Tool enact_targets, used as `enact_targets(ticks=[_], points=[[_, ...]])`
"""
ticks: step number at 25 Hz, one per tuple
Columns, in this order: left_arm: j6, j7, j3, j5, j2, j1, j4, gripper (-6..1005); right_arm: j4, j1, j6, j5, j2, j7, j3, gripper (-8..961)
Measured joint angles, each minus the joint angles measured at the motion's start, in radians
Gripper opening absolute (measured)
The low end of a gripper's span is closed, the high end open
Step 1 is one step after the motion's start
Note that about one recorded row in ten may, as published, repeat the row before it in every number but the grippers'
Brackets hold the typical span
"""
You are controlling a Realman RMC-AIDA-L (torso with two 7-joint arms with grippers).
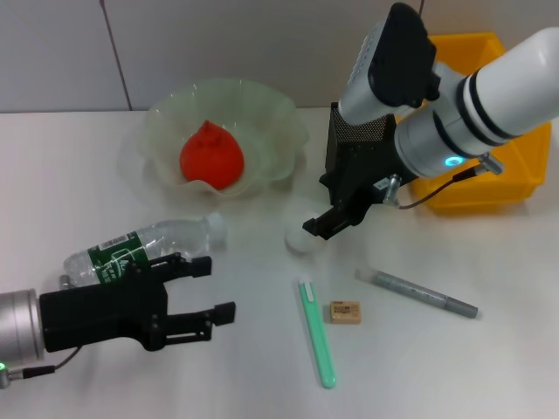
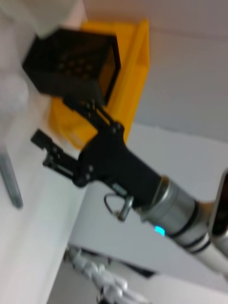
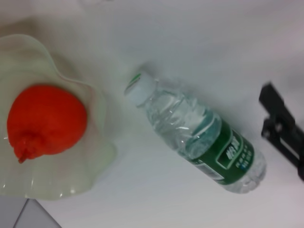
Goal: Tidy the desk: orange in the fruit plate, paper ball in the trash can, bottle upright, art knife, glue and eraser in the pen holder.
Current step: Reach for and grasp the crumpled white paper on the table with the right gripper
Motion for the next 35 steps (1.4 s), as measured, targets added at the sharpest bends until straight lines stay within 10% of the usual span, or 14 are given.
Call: enact_targets(ticks=[17,35], points=[[-0.023,-0.007,-0.034,0.000,0.058,0.099,0.009,828,0.183,0.035,0.154,0.065,0.003,-0.047,-0.046,797],[-0.020,-0.002,-0.042,0.000,0.067,0.109,0.011,828,0.275,0.039,0.279,0.142,0.006,-0.089,-0.123,734]])
